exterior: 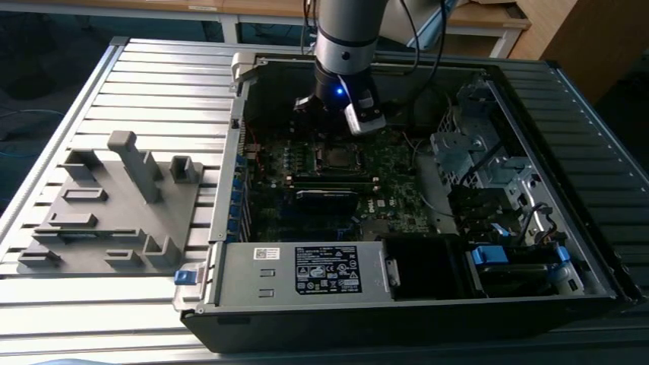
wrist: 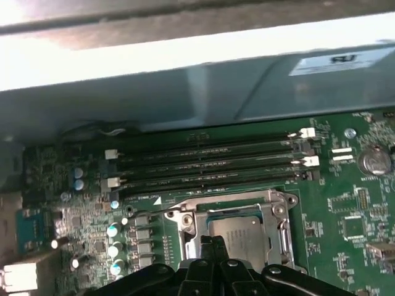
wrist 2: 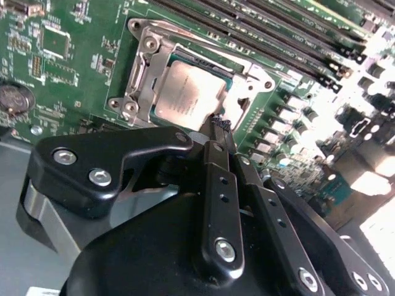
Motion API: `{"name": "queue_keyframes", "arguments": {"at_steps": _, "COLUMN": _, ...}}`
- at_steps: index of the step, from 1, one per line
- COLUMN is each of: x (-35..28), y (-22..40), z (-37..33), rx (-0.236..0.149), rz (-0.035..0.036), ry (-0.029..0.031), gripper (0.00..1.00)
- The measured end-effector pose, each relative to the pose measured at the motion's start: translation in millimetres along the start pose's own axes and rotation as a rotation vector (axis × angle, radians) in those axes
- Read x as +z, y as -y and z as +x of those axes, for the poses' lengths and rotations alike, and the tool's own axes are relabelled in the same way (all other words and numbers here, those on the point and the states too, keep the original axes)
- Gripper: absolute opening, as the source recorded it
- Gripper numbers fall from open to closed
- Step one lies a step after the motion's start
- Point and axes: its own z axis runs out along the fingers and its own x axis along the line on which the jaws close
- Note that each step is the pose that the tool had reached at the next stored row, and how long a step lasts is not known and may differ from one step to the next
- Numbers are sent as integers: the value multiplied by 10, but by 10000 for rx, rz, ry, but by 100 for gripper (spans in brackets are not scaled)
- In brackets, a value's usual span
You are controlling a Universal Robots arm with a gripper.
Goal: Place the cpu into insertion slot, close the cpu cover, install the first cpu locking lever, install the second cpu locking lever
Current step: 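Close the cpu cover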
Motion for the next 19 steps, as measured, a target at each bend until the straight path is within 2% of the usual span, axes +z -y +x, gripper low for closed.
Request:
{"name": "queue_keyframes", "arguments": {"at_steps": 6, "x": 6, "y": 0, "z": 0, "rx": -624, "rz": 54, "ry": -34, "gripper": 11}}
{"name": "queue_keyframes", "arguments": {"at_steps": 12, "x": 8, "y": 3, "z": 14, "rx": -625, "rz": 71, "ry": -4, "gripper": 11}}
{"name": "queue_keyframes", "arguments": {"at_steps": 16, "x": 12, "y": 7, "z": 14, "rx": -408, "rz": 66, "ry": 8, "gripper": 11}}
{"name": "queue_keyframes", "arguments": {"at_steps": 19, "x": 12, "y": 7, "z": 14, "rx": -380, "rz": 65, "ry": 10, "gripper": 11}}
